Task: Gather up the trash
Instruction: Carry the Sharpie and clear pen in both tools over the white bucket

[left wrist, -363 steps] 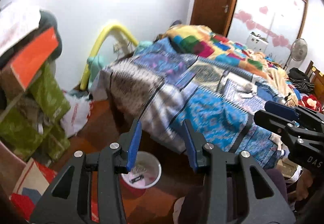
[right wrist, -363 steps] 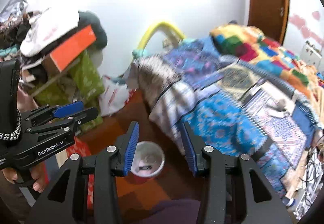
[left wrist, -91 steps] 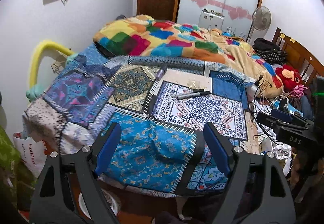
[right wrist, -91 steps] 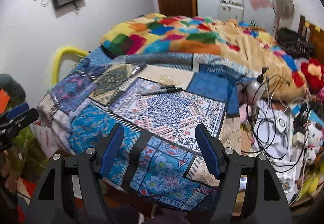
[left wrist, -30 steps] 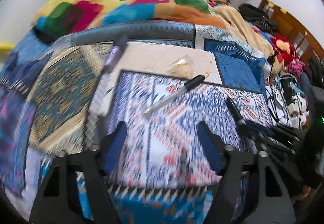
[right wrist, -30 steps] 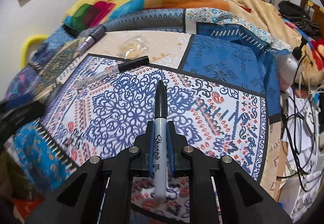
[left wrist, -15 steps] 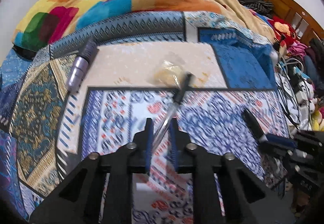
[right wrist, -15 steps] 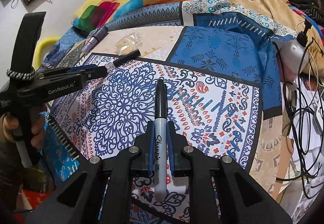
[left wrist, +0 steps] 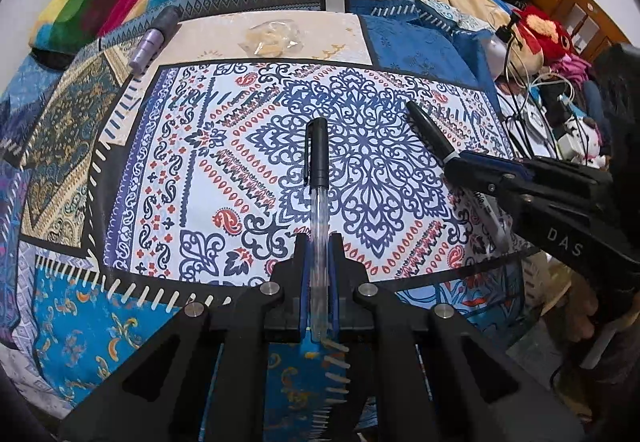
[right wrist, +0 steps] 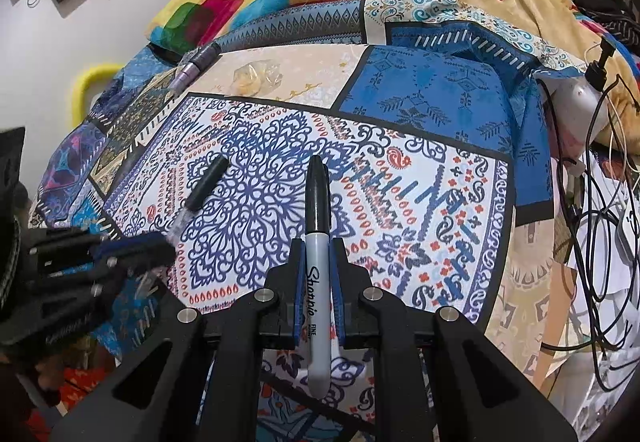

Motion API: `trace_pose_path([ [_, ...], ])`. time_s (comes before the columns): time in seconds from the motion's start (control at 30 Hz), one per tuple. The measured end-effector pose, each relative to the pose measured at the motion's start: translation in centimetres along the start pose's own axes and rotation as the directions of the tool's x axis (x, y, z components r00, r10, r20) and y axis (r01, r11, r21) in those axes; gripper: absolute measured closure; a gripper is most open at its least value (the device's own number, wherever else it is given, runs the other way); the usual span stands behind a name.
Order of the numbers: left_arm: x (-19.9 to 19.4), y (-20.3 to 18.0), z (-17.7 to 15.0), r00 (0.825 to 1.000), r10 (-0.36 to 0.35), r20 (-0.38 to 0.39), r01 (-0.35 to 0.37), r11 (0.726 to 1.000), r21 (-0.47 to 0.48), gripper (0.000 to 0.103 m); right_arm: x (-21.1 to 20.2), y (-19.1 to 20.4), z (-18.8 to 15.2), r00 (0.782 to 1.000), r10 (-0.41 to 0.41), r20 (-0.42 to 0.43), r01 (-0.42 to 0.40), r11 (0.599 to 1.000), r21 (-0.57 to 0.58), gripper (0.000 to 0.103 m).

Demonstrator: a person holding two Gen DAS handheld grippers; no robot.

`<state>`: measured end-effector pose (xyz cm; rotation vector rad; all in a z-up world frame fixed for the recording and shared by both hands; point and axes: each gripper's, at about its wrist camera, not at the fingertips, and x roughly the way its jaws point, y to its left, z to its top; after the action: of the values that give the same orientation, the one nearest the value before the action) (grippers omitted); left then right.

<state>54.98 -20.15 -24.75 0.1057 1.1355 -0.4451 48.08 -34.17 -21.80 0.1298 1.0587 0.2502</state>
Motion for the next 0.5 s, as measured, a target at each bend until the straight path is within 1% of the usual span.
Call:
trace_pose_path([
  [0.13,0.3,0.4,0.7,1.000,-0.021,-0.006,0.021,1.000,-0.020,0.095,0.0,0.2,-0.1,1.000,-0.011,0.004,0.011,1.000,0.000,0.092],
  [0.23,0.6,0.5,1.4,1.000,-0.028,0.001,0.028,0.999,-0.023,0.095,0.0,0.6,-0.2,0.999,-0.040,0.012,0.040,0.999,-0.008,0.092],
  [0.3,0.8,0.2,1.7,1.000,-0.021,0.013,0.021,1.000,-0.021,0.095,0.1,0.9,-0.2,0.998,-0.061,0.011,0.061,0.998,-0.021,0.092],
  [0.4,1.1,-0.4,1.9,1.000,0.008,0.028,-0.008,1.000,0.000,0.095,0.0,1.0,-0.4,0.998,-0.062,0.005,0.062,0.998,-0.015,0.092],
  [0.47,1.2,-0.9,1.9,0.999,0.036,0.031,-0.037,0.999,0.017,0.096,-0.1,1.0,-0.7,0.998,-0.068,0.018,0.068,0.998,0.001,0.092],
  [0.5,1.2,-1.0,1.8,0.999,0.033,0.029,-0.034,0.999,0.015,0.096,-0.2,1.1,-0.9,0.997,-0.076,0.027,0.076,0.997,0.006,0.092],
])
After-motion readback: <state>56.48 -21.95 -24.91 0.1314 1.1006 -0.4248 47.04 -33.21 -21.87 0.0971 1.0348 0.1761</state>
